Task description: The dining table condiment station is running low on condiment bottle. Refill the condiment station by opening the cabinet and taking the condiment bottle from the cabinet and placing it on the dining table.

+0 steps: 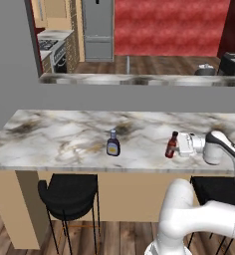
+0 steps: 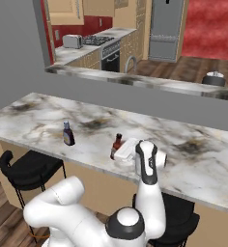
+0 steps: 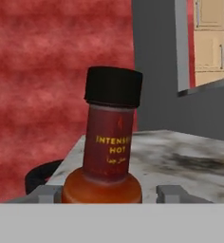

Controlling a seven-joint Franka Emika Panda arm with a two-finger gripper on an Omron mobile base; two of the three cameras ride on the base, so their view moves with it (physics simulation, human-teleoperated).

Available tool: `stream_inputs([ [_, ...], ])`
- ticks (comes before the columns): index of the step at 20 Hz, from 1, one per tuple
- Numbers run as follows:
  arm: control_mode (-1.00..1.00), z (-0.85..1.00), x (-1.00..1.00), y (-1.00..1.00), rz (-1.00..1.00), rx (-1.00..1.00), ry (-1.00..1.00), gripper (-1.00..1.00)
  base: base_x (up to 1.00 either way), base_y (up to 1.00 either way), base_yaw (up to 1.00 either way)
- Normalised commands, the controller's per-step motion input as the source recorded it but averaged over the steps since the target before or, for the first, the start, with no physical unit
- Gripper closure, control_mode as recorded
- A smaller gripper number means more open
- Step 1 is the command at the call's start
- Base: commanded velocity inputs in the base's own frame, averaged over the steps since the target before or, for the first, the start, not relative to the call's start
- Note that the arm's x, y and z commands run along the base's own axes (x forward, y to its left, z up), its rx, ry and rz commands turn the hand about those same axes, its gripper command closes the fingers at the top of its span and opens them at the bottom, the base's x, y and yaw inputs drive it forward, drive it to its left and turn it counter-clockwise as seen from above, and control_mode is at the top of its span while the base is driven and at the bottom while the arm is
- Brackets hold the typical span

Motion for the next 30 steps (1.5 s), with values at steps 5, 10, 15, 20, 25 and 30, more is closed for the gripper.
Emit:
stream_inputs([
  [5, -1.00, 0.00, -0.23, -0.09, 0.01, 0.00, -0.06, -1.00, 0.00, 0.00, 0.00],
  [10, -1.00, 0.03, -0.07, 0.00, 0.00, 0.00, 0.00, -1.00, 0.00, 0.00, 0.00],
  [15, -1.00, 0.14, 0.00, 0.00, 0.00, 0.00, 0.00, -1.00, 0.00, 0.00, 0.00],
  [20, -1.00, 0.31, -0.14, 0.00, 0.00, 0.00, 0.00, -1.00, 0.00, 0.00, 0.00],
  [25, -1.00, 0.45, -0.51, 0.00, -0.04, 0.00, 0.00, -1.00, 0.00, 0.00, 0.00],
  [30, -1.00, 0.72, -0.45, 0.06, -0.09, -0.01, 0.00, -1.00, 0.00, 0.00, 0.00],
])
